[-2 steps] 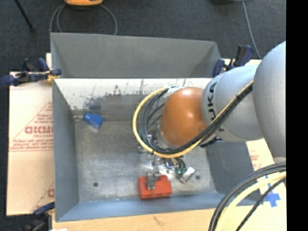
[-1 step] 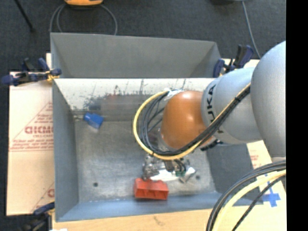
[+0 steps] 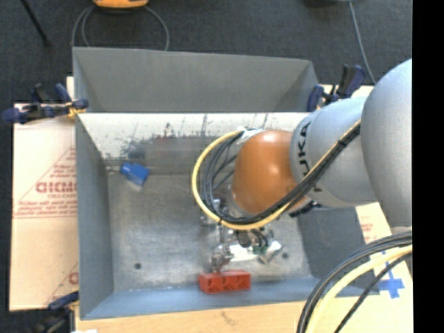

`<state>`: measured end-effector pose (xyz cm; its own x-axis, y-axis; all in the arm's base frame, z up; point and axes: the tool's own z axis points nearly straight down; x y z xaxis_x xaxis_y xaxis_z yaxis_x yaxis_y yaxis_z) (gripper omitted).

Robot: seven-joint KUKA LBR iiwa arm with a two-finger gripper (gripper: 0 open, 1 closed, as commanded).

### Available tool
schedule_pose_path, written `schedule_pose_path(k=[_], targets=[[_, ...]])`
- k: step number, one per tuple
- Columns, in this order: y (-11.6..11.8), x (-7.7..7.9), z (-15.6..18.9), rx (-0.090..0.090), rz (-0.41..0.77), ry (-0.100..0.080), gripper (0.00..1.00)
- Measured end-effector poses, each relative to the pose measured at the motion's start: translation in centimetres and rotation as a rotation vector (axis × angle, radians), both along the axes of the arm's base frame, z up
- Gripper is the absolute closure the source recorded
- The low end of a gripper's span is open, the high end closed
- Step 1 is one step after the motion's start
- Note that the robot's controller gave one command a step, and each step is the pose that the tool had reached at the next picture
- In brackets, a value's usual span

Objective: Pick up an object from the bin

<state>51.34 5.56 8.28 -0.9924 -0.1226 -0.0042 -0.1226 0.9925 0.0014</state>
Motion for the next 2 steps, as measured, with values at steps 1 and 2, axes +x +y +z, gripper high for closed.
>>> schedule_pose_path(k=[1, 2], targets=[[-4.8, 5.3, -0.7, 0.003, 0.166, -0.001, 0.00], [-10.9, 8.5, -0.7, -0.003, 0.266, -0.007, 0.00]])
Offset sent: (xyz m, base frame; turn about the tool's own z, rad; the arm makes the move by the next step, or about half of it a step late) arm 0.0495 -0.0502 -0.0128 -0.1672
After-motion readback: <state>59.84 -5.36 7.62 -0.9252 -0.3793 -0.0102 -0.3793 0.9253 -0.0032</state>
